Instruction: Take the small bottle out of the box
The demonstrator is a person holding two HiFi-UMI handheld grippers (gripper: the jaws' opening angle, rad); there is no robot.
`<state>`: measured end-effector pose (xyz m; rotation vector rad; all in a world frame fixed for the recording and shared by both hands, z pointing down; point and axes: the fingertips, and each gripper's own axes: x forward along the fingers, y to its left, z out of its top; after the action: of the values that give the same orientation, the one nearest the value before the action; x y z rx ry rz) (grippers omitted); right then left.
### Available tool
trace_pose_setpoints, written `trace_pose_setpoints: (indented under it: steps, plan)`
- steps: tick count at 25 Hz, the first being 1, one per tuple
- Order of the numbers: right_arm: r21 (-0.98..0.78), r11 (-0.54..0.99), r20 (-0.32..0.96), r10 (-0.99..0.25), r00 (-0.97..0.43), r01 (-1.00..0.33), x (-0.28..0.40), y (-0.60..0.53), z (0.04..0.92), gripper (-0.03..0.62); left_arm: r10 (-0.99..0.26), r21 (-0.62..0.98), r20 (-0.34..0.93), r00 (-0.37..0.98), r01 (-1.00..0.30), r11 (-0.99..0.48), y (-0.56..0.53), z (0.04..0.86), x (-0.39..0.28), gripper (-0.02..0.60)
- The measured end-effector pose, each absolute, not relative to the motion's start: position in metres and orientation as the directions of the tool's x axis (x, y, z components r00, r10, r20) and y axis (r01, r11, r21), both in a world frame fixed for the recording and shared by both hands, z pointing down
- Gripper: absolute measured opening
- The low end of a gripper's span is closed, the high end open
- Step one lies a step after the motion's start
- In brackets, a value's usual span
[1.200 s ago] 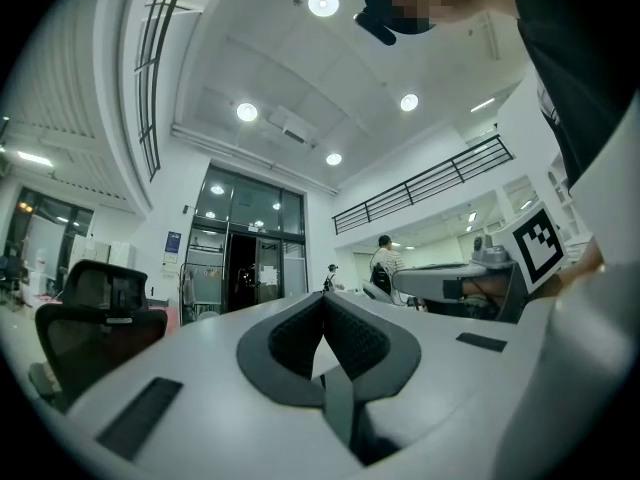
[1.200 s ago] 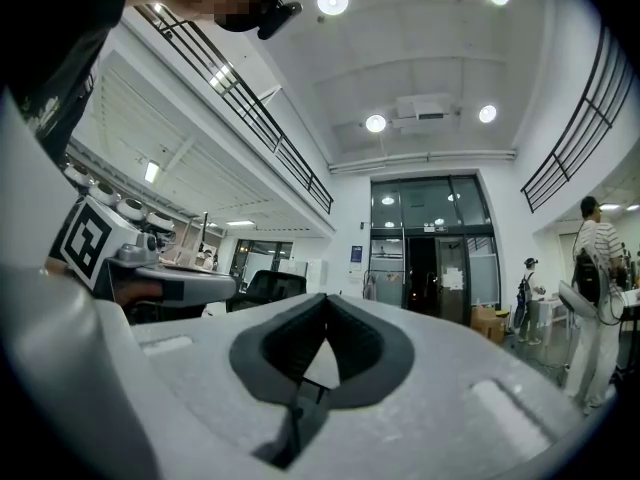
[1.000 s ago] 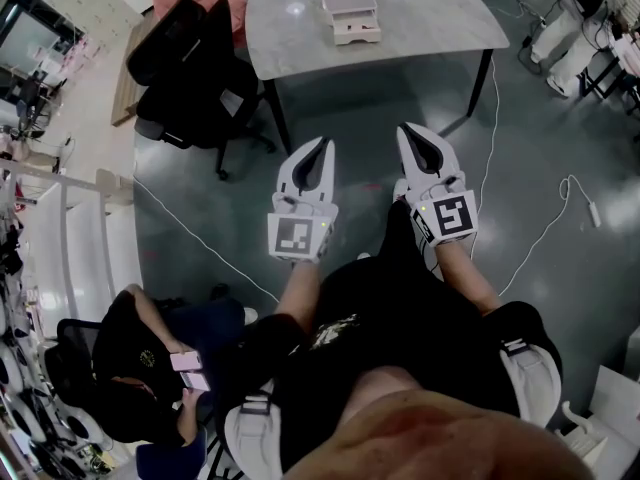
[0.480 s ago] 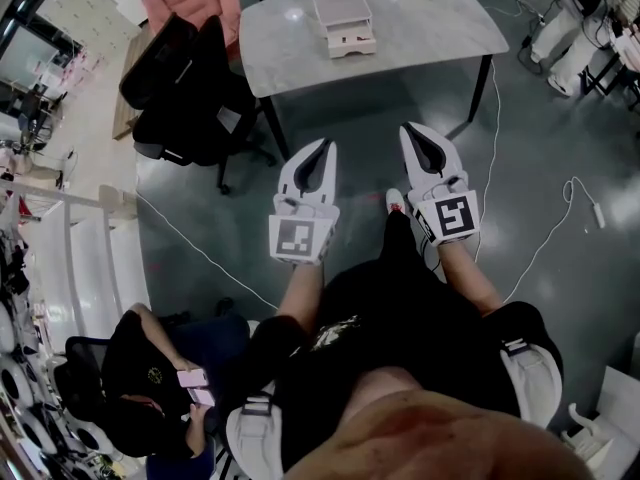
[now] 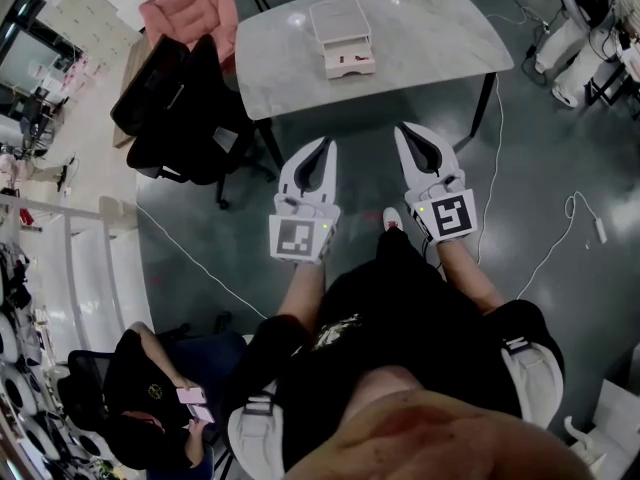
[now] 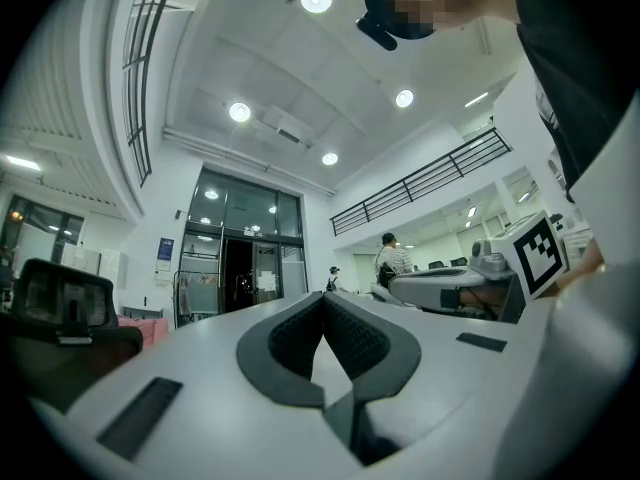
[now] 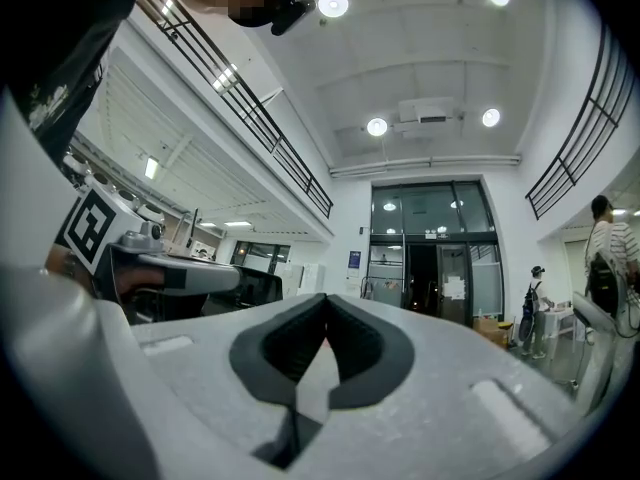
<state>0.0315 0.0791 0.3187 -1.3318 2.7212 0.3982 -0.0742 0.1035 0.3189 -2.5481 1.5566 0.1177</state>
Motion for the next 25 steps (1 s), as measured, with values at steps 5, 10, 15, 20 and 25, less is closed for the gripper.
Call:
trace_pose_setpoints:
  steps: [5,10,15,20,25]
  plan:
    - [0.209,0.622,-0.187,-0.732,-0.656,-0.754,0.028,0.029,0.31,-0.003,-0.891,-0.084,-0.142,0.431,-0.902,-0.423,0.057,0.311,-0.069,0.014]
    - [0.208,0.651,-0.182,-0.708,-0.683,-0.73,0.02,-0.022,0.305,-0.003,-0.913,-0.076,-0.148,0.38,-0.925,-0.373,0.005,0.306,-0.078,0.014]
    - [0.188,0.68,-0.158,-0.691,-0.705,-0.709,0.025,-0.076,0.316,-0.003,-0.925,-0.069,-0.131,0.358,-0.934,-0.351,-0.043,0.31,-0.072,0.014]
    - [0.206,0.693,-0.144,-0.677,-0.722,-0.691,0.035,-0.126,0.319,-0.003,-0.938,-0.062,-0.116,0.326,-0.945,-0.32,-0.09,0.312,-0.069,0.014]
    - [0.187,0.711,-0.12,-0.668,-0.734,-0.678,0.054,-0.168,0.316,-0.003,-0.946,-0.082,-0.118,0.303,-0.952,-0.295,-0.131,0.308,-0.054,0.014]
